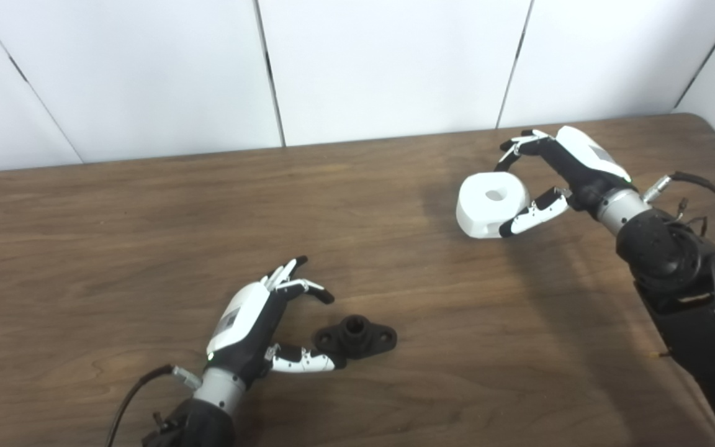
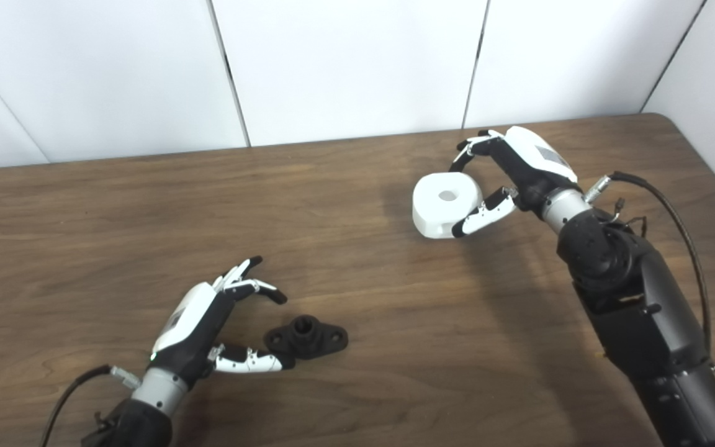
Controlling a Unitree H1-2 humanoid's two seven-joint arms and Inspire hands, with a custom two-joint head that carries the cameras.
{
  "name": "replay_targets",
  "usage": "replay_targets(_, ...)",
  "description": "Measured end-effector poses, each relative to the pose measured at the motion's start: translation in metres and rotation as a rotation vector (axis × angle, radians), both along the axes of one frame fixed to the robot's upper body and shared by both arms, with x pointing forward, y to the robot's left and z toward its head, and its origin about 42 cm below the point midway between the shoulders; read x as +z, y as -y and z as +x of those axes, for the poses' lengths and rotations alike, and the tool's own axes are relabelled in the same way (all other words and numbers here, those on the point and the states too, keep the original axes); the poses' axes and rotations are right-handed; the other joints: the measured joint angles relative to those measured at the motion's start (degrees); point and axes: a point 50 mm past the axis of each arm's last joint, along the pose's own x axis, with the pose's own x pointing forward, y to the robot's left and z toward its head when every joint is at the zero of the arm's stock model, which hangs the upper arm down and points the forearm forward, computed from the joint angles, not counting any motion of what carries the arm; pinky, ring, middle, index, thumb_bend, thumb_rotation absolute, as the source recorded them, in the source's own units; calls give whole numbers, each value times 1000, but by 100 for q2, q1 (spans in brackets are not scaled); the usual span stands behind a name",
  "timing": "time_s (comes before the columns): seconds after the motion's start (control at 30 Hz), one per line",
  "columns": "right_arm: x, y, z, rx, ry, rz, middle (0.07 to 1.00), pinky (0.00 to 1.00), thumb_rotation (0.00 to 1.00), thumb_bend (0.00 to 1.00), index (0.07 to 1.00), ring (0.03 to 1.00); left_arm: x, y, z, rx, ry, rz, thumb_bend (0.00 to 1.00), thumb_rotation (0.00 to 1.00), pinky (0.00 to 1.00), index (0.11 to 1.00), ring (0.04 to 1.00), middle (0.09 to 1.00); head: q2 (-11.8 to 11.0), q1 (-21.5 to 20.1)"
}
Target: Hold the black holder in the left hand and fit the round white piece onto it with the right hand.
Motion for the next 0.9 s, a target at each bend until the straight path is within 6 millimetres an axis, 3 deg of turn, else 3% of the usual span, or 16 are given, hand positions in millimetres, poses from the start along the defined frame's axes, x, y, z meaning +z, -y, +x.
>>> replay_targets(0.9, 10, -2, 2, 0, 21, 0, 831, 887, 135, 524, 484, 953, -8, 7, 0, -77, 101, 165, 917, 57, 1000, 599, 1000, 940, 79, -35)
